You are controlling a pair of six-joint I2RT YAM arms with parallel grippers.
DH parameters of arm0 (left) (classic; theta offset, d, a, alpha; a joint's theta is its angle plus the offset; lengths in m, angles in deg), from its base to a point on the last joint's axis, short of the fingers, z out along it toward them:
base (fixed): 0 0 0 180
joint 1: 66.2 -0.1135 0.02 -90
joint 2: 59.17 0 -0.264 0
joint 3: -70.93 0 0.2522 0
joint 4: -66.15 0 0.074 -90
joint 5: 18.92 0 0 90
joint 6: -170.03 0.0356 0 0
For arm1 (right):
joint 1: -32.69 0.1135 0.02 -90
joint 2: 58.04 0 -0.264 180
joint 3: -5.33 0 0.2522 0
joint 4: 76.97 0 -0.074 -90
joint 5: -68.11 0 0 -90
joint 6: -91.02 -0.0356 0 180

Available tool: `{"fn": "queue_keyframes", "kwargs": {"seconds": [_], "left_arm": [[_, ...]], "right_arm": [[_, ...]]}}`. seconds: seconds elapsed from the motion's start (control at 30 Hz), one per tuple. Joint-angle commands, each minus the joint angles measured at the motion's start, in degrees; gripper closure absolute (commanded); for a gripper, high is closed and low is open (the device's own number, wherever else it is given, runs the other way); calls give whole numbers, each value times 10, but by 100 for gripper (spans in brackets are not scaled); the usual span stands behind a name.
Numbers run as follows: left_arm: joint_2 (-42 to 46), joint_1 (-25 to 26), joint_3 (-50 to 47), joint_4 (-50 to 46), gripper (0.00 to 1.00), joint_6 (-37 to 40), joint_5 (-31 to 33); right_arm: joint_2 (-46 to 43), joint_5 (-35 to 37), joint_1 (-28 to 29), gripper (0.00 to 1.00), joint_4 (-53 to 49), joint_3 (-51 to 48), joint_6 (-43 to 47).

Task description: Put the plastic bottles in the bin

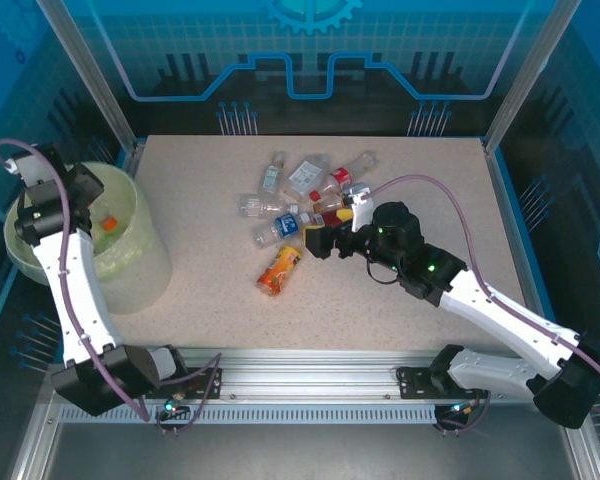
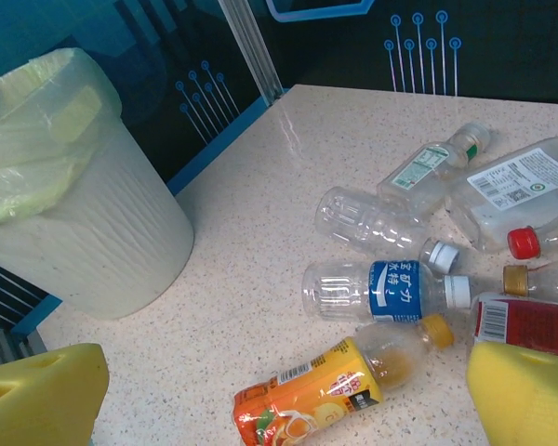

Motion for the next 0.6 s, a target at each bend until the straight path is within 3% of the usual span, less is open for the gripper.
{"fn": "queue_keyframes", "kwargs": {"seconds": [0.0,0.17,0.43,0.57], "left_arm": [[-15,-35,-4,11,46,-54,-54],[-43,-91,-16,47,45,-99,-99],[-94,-108,-24,91,36,-158,-117],[-104,-108,-29,106,28,-180,-157]], "right_arm": [[2,6,-1,0,-11,13,5],[1,9,-1,0,-18,14,8],[-5,21,-1,0,-14,9,4],[-14,28,-1,0,-15,3,3]]}}
